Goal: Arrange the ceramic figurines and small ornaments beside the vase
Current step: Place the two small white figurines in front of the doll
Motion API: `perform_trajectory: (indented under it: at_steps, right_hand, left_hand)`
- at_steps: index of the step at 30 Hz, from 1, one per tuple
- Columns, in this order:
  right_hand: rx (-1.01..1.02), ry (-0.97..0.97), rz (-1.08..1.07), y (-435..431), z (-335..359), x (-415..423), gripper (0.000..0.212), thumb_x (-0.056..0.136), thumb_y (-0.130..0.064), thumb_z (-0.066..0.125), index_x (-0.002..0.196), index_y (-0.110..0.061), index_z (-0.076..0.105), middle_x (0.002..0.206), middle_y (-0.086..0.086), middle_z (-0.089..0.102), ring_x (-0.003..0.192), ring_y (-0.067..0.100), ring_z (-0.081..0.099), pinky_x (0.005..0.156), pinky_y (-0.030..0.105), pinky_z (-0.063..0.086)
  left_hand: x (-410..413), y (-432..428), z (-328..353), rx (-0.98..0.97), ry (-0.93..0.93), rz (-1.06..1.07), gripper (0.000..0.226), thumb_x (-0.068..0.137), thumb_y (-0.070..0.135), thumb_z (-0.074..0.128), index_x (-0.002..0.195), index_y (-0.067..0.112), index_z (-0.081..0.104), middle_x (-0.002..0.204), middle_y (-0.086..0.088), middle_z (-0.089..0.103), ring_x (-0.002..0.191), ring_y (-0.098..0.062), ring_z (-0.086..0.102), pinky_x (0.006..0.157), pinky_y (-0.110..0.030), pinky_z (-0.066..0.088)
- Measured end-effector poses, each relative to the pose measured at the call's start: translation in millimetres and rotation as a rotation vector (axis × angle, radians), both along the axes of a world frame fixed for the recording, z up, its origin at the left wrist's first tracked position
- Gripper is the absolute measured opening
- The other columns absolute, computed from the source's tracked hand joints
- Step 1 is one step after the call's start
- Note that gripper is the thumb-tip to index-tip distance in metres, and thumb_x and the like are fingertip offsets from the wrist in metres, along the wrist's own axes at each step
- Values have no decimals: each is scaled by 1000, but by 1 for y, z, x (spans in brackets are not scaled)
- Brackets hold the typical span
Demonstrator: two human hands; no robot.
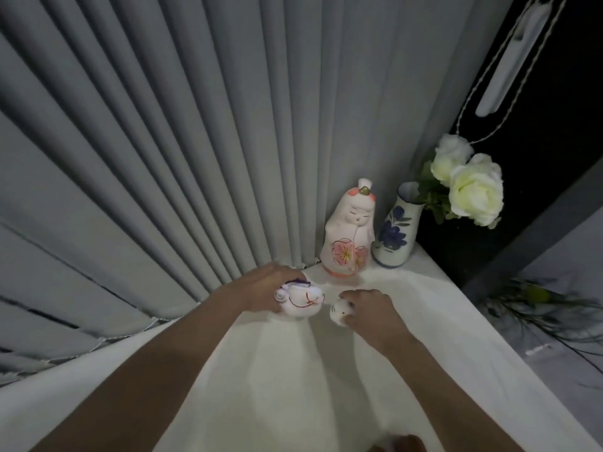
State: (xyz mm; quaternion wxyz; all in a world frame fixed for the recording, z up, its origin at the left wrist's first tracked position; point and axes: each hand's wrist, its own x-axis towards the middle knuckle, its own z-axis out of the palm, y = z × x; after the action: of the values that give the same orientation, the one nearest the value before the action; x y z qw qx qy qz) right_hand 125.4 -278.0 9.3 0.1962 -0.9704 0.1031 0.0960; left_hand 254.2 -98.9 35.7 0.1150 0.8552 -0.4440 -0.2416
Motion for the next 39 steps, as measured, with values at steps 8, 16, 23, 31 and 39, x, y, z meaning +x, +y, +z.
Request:
perform_trajectory:
  at_steps: [8,16,23,31,39]
  right_hand:
    - [-53,30,34,-5,-18,8,32,82,-19,52,114,-19,58,111,7,68,100,28,60,79,30,44]
    - [-33,34,29,-2,-19,9,38,84,-21,53,122,-19,54,118,7,64,105,27,58,83,30,43]
    - [14,26,-1,0,-9,3,53,82,-25,61,131,-14,45,124,11,62,111,29,57,90,33,45]
    - [27,-73,-29,-3,17,-28,55,85,-26,61,136,-14,41,129,10,60,116,27,56,94,33,44]
    - [296,-43,-167,-36,10,-112,53,83,3,61,131,-17,51,125,4,64,114,20,59,101,27,46]
  left_hand:
    - [17,-22,-19,126,28,-75,63,71,5,70,128,24,50,129,-3,58,118,-23,52,96,-35,46]
    - [19,-23,-22,147,14,-70,65,69,3,71,127,22,51,128,-2,59,117,-23,53,97,-38,47]
    - [8,-19,-9,99,-82,-87,72,70,4,73,134,22,46,137,-6,53,125,-24,47,100,-32,42]
    - [-26,21,1,-37,-191,22,80,78,18,73,144,22,30,153,1,32,144,-13,23,117,-22,11]
    - [-140,54,-26,-265,-145,221,58,80,29,71,133,20,50,139,1,53,129,-14,47,107,-17,28]
